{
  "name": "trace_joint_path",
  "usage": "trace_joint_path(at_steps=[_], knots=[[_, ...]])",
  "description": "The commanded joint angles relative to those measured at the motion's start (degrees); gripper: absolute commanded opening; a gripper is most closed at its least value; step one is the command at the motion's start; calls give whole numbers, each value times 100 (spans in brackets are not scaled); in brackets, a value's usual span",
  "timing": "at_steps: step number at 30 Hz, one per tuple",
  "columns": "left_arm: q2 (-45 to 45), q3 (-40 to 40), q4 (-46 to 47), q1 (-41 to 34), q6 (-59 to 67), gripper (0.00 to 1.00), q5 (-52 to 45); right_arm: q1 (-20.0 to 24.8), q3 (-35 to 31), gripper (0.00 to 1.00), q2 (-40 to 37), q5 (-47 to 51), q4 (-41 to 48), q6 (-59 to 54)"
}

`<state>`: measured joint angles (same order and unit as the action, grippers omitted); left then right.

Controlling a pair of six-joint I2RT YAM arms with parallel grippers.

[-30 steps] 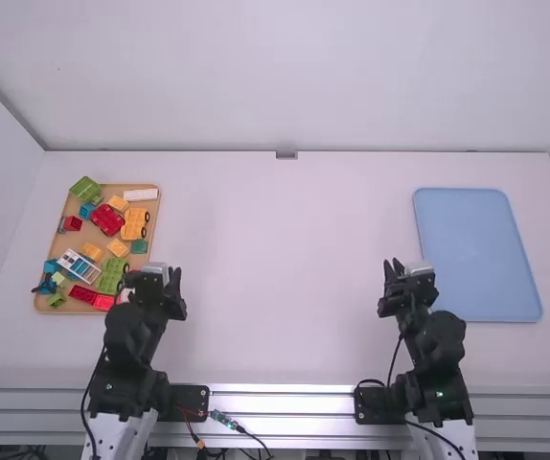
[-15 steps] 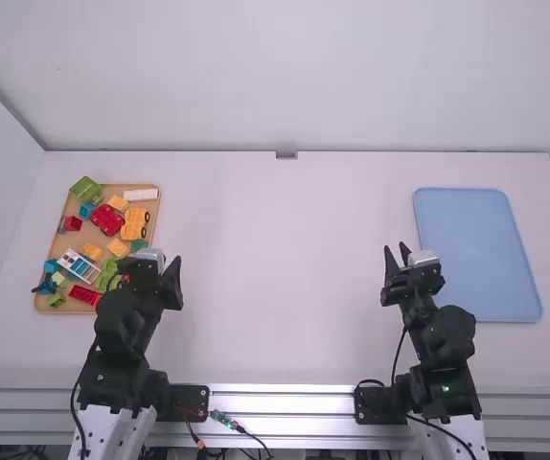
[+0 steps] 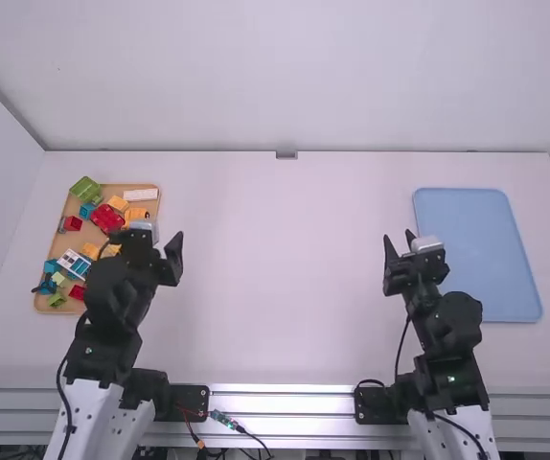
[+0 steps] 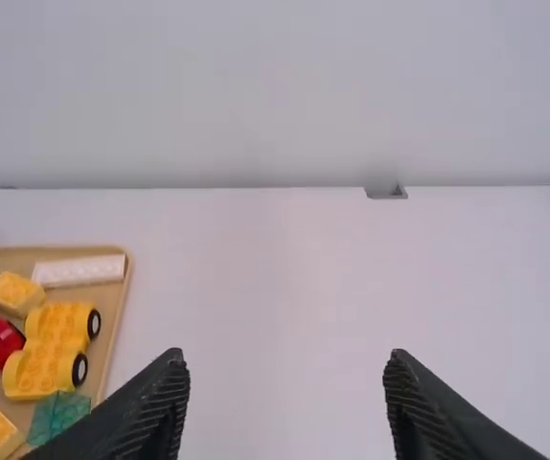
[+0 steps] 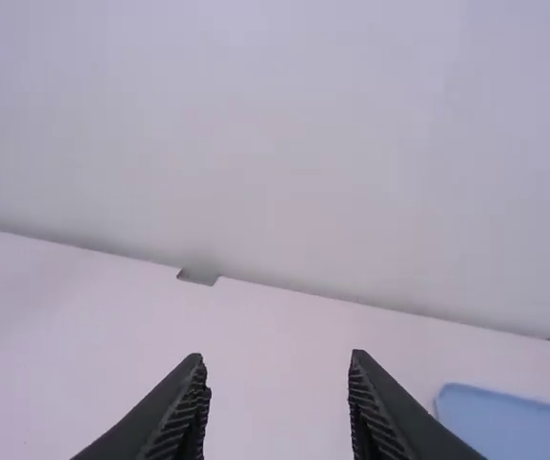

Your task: Assemble lego blocks to make yellow taxi

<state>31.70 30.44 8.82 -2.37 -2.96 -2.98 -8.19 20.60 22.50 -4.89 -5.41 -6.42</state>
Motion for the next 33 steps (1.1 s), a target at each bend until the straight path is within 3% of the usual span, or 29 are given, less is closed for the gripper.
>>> trace_joint_path(at_steps=[1, 17, 26, 29, 33], knots=[[263, 405, -11, -26, 85, 59, -66, -11, 364, 42, 161, 20, -33, 17], [1586, 474, -28, -26, -199, 82, -63, -13, 1672, 64, 1469, -20, -52, 402], [1722, 474, 61, -26, -216, 92, 252, -13, 2585, 80, 2382, -98, 55, 407], [1792, 474, 92, -26, -216, 99, 442, -13, 2627, 87, 2772, -151, 57, 409], [1917, 474, 90, -31, -214, 99, 433, -13, 2627, 94, 3175, -153, 76, 407]])
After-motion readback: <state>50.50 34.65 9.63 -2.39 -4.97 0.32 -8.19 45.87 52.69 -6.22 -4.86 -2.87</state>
